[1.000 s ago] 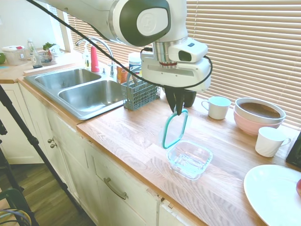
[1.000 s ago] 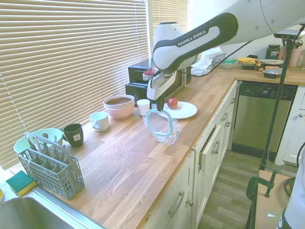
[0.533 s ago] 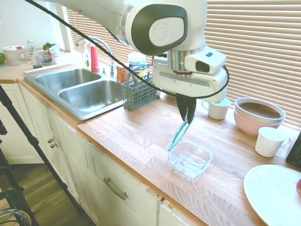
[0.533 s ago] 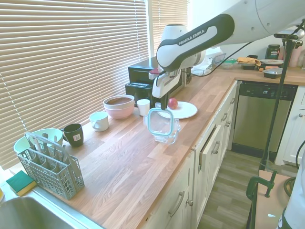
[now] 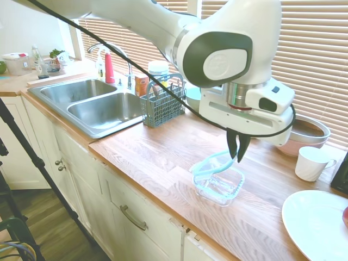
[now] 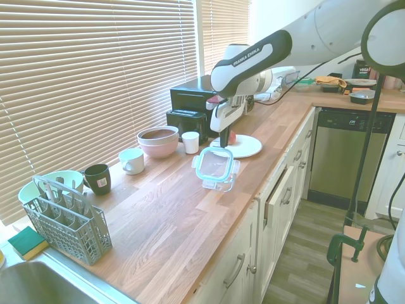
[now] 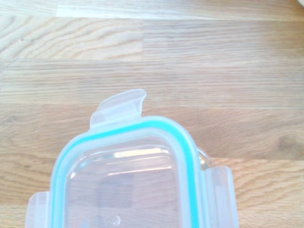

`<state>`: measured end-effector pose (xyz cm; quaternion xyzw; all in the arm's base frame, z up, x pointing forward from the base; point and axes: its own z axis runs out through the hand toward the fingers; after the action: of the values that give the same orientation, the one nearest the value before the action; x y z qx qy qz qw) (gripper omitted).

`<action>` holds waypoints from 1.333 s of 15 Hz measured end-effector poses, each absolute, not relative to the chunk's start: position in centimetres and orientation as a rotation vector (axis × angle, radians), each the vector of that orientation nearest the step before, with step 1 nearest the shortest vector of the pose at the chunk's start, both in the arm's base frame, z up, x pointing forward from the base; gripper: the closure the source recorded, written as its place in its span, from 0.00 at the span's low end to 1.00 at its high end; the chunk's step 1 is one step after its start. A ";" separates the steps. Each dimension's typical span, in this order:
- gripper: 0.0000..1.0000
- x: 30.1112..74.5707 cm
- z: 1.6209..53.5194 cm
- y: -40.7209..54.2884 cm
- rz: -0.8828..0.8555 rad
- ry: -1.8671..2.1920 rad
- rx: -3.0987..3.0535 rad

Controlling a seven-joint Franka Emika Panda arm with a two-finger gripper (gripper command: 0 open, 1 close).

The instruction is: Cover the lid of the food container

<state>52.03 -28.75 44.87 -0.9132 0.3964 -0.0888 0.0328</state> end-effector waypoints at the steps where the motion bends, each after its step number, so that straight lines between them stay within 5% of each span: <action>1: 1.00 52.3 44.6 -29.2 -0.269 1.221 -2.811; 20: 1.00 51.4 39.2 -31.5 -0.172 1.232 -2.792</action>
<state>51.37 -31.54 39.21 -0.9126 0.4027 -0.0562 0.0424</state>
